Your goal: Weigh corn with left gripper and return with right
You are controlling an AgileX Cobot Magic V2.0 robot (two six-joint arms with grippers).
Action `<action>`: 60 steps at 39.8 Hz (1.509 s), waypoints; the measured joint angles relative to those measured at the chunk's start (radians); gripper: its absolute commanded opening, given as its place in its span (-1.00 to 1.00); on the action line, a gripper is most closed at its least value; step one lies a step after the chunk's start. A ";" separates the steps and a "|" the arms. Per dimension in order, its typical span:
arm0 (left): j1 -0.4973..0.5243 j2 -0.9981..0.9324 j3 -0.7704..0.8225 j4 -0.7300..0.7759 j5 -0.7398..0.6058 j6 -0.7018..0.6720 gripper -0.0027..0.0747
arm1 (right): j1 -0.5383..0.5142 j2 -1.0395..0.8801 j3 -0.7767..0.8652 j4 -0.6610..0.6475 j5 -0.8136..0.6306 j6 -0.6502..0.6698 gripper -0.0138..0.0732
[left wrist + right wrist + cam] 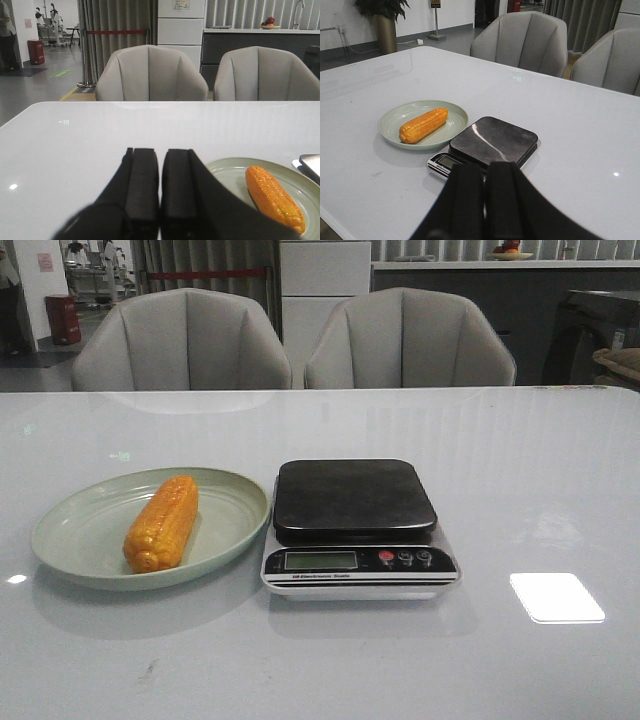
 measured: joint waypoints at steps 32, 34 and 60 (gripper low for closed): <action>0.000 0.000 0.000 -0.002 0.000 0.000 -0.64 | -0.183 0.000 0.066 0.028 -0.112 0.000 -0.30; 0.000 0.000 0.000 -0.002 0.000 0.000 -0.64 | -0.240 0.000 0.090 0.032 -0.149 0.000 -0.30; 0.000 0.000 0.000 -0.002 0.000 0.000 -0.64 | -0.492 -0.066 0.269 0.062 -0.327 0.000 -0.30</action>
